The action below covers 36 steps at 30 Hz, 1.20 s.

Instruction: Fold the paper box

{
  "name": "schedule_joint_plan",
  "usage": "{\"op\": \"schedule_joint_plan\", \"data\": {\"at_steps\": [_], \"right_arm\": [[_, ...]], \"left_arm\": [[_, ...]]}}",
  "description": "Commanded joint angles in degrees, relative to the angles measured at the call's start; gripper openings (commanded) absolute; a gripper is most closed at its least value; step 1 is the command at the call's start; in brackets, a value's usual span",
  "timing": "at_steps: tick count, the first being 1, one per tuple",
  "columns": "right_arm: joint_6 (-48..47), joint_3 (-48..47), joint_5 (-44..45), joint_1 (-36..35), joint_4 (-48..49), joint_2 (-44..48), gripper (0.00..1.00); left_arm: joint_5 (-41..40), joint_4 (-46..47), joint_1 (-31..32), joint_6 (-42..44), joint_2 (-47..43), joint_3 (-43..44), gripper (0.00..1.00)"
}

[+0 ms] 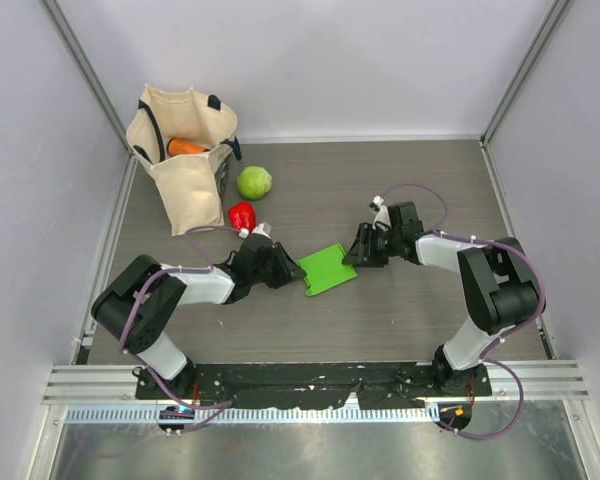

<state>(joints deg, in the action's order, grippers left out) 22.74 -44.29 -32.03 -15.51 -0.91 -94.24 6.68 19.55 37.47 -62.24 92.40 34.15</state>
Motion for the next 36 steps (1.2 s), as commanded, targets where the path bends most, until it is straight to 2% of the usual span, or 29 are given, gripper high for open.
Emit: {"op": "schedule_joint_plan", "data": {"at_steps": [1,3,7,9,10,13,16,25,32,36], "right_arm": [[-0.2,-0.9,1.0,-0.4,3.3,-0.9,0.44],[0.6,-0.4,1.8,-0.4,3.9,-1.0,0.41],[1.1,0.1,2.8,-0.4,4.5,-1.5,0.28],[1.2,0.7,3.1,-0.4,4.7,-1.4,0.24],[1.3,1.0,3.1,-0.3,4.9,-1.3,0.19],[1.6,2.1,3.7,-0.1,5.2,-1.7,0.13],[2.2,3.5,2.9,0.3,6.7,-2.3,0.11],[2.0,4.6,2.7,1.1,7.2,-1.8,0.09],[2.0,4.7,2.3,1.4,7.7,-2.0,0.09],[2.3,4.7,2.8,1.6,7.8,-2.3,0.09]], "left_arm": [[-3.6,-8.1,0.0,3.9,0.8,-1.3,0.29],[-3.6,-8.1,0.0,4.0,0.5,-1.4,0.29],[-3.3,-8.1,0.0,4.1,-0.5,-1.4,0.29],[-2.5,-7.6,-0.2,4.1,-1.6,-1.6,0.32],[-1.9,-7.2,-0.4,4.1,-2.2,-1.8,0.34],[0.8,-3.6,-1.1,4.1,-4.1,-3.3,0.51],[2.9,-2.9,-1.8,4.4,-5.1,-3.2,0.60],[5.6,1.2,-3.9,3.1,-4.4,-3.6,0.68],[8.2,1.9,-5.0,3.0,-1.3,-0.2,0.70],[10.0,5.8,-5.0,0.5,2.5,0.1,0.68]]}}
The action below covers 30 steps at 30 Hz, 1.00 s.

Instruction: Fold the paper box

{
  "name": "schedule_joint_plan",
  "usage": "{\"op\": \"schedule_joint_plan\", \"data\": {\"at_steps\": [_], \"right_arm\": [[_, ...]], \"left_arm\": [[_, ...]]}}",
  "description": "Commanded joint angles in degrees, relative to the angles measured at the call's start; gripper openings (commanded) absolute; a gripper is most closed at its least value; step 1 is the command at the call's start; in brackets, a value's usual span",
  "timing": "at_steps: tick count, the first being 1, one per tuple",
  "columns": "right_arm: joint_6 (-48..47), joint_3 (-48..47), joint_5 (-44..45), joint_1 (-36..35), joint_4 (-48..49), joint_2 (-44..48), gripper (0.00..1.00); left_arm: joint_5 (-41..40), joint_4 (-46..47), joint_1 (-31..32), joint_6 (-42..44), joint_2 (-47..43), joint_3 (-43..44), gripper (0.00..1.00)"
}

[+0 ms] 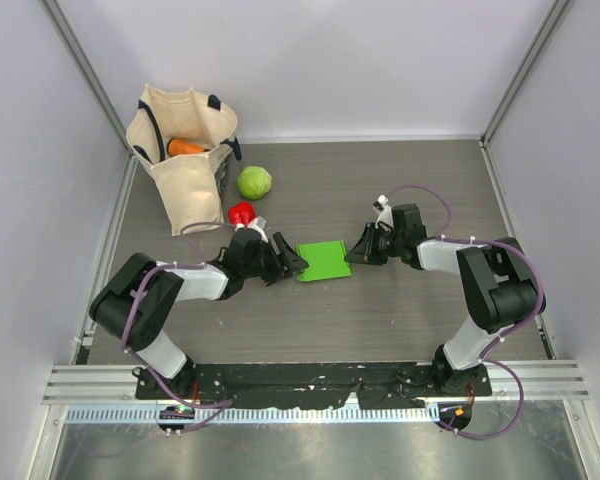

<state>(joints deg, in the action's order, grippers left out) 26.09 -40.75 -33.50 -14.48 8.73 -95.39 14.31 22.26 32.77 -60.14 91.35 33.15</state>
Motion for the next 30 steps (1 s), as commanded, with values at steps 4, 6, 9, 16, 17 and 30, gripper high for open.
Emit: {"op": "schedule_joint_plan", "data": {"at_steps": [4,6,9,16,17,30], "right_arm": [[-0.8,1.7,4.0,1.0,-1.3,-0.8,0.09],[-0.6,1.8,4.2,1.0,-1.1,-1.0,0.09],[-0.6,1.6,4.0,1.2,-1.0,-1.7,0.09],[-0.2,1.8,4.0,1.1,-0.6,-1.4,0.10],[-0.1,1.9,4.1,1.2,-0.6,-1.3,0.11],[-8.1,-7.0,38.9,-15.0,-20.4,18.2,0.60]], "left_arm": [[3.1,6.8,-0.3,-4.1,6.6,1.4,0.63],[3.7,8.1,-0.3,-5.0,8.0,1.7,0.62],[4.8,12.4,-0.3,-7.5,11.1,1.3,0.60],[4.3,21.0,-0.3,-11.8,14.5,0.1,0.49],[3.4,21.4,-0.3,-12.0,13.8,-0.4,0.47],[11.4,14.3,-2.4,-20.9,4.6,-4.8,0.20]]}}
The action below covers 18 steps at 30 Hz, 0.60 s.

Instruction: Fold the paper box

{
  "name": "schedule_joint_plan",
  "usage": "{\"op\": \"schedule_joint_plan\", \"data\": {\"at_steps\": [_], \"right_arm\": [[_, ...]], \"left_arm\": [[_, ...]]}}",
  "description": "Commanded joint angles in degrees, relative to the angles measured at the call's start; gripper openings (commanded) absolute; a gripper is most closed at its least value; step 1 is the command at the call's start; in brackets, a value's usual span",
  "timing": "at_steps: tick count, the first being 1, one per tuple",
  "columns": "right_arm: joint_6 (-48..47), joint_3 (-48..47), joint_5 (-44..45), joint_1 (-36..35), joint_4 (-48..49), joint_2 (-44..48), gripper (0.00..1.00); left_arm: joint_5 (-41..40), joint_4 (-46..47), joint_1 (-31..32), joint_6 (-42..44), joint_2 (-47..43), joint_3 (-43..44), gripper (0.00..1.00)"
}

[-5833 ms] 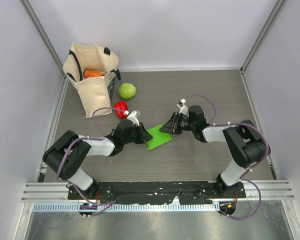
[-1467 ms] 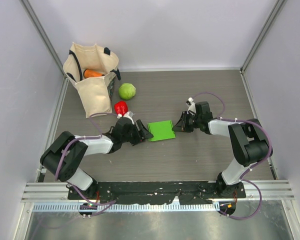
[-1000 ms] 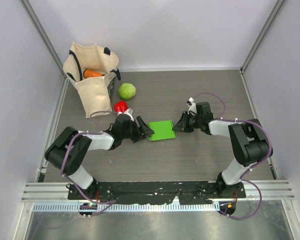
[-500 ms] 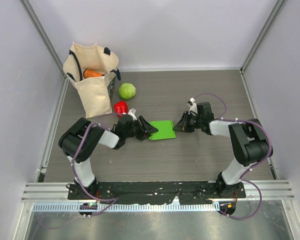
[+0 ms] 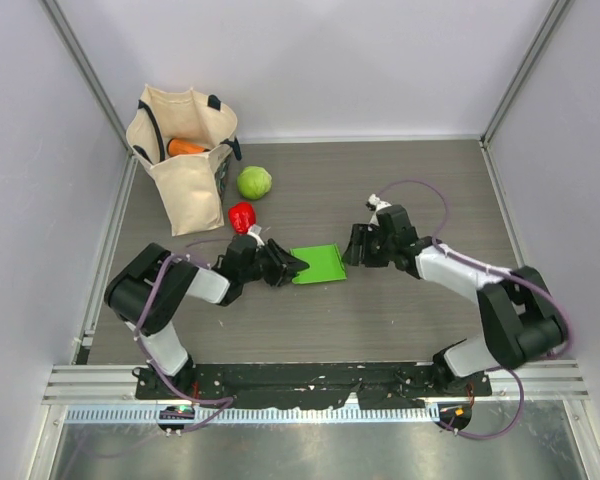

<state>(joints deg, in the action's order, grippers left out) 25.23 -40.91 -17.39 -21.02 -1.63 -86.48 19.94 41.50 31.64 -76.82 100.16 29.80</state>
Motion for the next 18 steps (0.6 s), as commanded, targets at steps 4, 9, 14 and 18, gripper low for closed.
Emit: {"op": "schedule_joint_plan", "data": {"at_steps": [4,9,14,18], "right_arm": [[-16.9,-8.3,34.0,-27.2,-10.9,15.0,0.61],[-27.4,-7.9,45.3,-44.8,-9.7,18.4,0.62],[-31.6,-9.6,51.3,-53.5,-11.7,15.5,0.62],[-33.1,-9.1,55.7,-57.6,-11.1,12.8,0.64]], "left_arm": [[11.1,-14.3,-2.2,-8.0,-9.7,-1.1,0.17],[15.8,-23.6,-3.8,-11.2,-17.6,-1.6,0.17],[19.2,-29.1,-4.7,-12.6,-25.0,-3.5,0.18],[20.0,-30.9,-5.4,-13.4,-28.7,-5.3,0.18]]}}
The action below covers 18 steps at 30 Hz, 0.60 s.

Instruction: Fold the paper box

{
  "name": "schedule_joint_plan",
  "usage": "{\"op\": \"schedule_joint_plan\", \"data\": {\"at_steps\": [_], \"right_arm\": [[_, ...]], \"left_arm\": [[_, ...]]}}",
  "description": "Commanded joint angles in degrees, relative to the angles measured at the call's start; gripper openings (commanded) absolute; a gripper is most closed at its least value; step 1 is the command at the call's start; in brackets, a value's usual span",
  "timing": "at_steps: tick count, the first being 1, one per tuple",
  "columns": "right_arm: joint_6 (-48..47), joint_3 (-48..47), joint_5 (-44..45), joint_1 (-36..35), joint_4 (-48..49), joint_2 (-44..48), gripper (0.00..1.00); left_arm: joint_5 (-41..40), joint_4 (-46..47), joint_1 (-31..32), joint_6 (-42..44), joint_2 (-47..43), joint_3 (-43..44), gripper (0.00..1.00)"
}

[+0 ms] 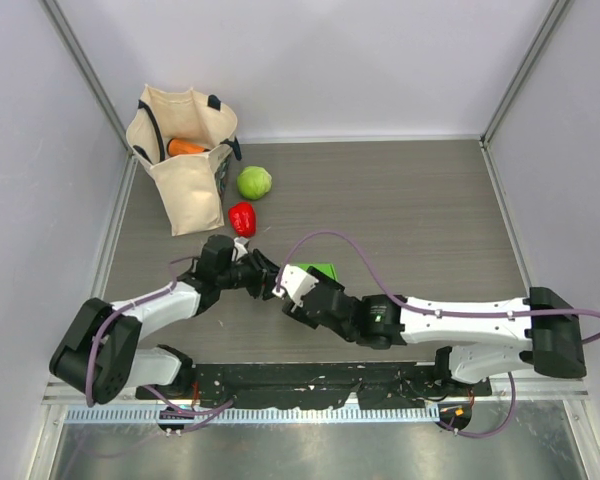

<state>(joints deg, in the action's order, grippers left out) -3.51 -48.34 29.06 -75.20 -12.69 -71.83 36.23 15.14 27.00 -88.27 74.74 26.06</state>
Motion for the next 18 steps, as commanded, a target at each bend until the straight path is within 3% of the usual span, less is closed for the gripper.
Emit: {"op": "schedule_joint_plan", "data": {"at_steps": [1,5,18], "right_arm": [[-5.1,-1.2,10.8,-4.2,1.3,-2.9,0.64],[-9.1,1.3,22.9,-7.7,6.7,-5.9,0.64],[-10.9,2.8,17.9,-8.8,11.7,-8.1,0.60]], "left_arm": [[3.8,-4.8,-0.8,-2.0,-3.7,-1.9,0.18],[4.5,-7.0,-0.8,-3.0,-6.4,-2.9,0.18],[5.5,-10.7,-1.0,-5.4,-12.2,-3.0,0.18]]}}
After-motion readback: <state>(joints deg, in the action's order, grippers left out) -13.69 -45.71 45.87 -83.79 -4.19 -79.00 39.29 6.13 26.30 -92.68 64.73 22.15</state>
